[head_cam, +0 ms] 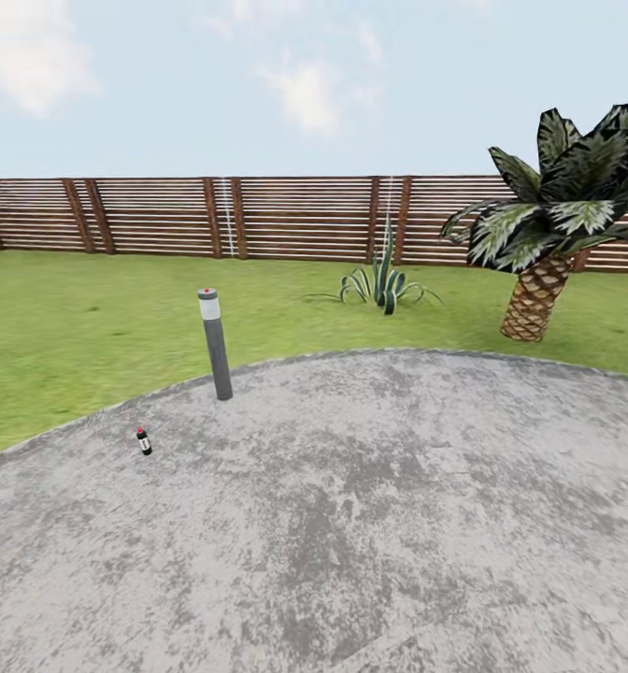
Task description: Pick up the pesticide atomizer in the garden and spray insectifuge to fully cover both potted plants in the garden.
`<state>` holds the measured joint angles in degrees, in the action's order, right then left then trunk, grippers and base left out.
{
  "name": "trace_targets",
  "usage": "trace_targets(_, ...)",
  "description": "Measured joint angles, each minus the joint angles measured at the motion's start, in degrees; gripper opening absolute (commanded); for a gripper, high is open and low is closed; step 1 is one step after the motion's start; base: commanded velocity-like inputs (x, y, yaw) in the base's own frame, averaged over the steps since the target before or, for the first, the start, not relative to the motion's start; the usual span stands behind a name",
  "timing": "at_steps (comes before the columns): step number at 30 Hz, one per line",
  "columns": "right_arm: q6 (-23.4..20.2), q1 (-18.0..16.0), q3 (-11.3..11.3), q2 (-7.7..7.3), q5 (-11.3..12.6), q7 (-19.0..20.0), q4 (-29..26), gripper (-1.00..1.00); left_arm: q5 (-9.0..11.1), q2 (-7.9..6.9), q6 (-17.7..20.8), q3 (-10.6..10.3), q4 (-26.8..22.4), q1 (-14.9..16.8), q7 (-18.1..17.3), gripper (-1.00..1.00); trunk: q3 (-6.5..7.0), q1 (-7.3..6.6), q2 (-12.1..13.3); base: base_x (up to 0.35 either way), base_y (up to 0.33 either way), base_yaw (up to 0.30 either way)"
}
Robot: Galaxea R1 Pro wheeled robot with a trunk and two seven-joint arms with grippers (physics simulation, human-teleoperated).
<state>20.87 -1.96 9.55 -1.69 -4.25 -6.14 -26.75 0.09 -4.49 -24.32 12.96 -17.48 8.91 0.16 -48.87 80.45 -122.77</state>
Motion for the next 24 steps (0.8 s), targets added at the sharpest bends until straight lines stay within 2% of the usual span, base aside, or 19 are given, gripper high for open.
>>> trace_targets(14, 0.00, -0.01, -0.03, 0.08, -0.03, 0.00, 0.02, 1.00, 0.00, 0.00, 0.00, -0.01, 0.01, 0.00, 0.00, 1.00, 0.00, 0.00, 0.00, 0.339, -0.027, 0.274)
trace_targets(24, -0.01, 0.01, -0.02, 0.09, -0.01, 0.00, -0.03, 1.00, 0.00, 0.00, -0.01, -0.01, 0.03, 0.02, 0.00, 1.00, 0.00, 0.00, 0.00, 0.339, -0.081, 0.038)
